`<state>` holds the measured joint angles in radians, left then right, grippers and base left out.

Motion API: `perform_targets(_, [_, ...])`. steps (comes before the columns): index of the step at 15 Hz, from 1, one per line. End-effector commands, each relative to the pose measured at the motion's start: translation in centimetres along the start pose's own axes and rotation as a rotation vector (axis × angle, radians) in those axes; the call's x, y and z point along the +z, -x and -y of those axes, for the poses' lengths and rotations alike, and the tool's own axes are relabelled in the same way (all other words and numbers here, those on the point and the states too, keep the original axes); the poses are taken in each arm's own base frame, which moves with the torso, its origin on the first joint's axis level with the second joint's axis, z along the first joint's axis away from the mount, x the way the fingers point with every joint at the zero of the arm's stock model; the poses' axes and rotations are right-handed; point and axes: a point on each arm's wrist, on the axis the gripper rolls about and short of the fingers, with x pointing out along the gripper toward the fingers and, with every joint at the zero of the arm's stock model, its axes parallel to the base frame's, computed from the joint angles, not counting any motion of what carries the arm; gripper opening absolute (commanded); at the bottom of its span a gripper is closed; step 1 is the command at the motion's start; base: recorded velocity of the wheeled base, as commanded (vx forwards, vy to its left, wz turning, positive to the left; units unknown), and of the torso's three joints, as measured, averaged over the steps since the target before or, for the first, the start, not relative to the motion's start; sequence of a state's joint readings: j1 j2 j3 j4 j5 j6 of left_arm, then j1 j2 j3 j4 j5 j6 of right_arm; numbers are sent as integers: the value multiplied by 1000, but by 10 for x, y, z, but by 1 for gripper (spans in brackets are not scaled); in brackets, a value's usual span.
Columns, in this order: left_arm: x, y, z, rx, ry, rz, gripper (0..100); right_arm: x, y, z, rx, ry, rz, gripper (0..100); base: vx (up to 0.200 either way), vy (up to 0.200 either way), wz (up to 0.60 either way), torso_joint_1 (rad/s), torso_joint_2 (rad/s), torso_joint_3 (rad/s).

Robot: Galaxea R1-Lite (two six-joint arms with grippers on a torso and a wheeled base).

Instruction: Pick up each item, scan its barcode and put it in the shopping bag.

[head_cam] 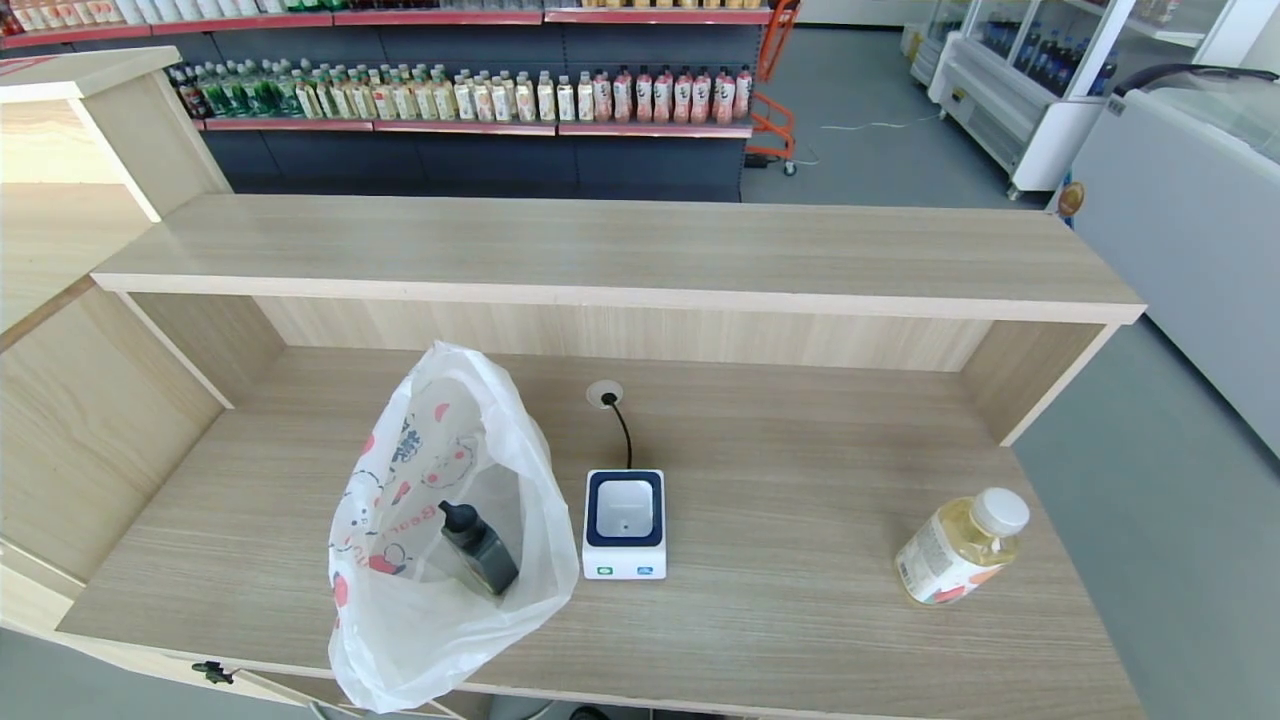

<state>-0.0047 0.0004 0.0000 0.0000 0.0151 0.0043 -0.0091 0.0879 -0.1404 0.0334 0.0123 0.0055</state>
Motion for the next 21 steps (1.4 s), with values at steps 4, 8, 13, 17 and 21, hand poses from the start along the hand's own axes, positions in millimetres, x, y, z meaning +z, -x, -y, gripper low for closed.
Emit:
perform_targets(4, [0,0,0,0,0,0,100,64,-136,16,-251,-149,-634,0,0,0,0,0,0,0])
perform_targets(8, [0,0,0,0,0,0,100,23,-149,17,-220,-77,-876,0,0,0,0,0,0,0])
perform_targets(13, [0,0,0,0,0,0,100,6,-175,17,-161,-1,-909,100,0,0,0,0,0,0])
perform_targets(17, [0,0,0,0,0,0,100,-12,-201,6,-45,2,-828,100,0,0,0,0,0,0])
perform_targets(21, [0,0,0,0,0,0,100,-27,-227,-5,28,13,-762,100,0,0,0,0,0,0])
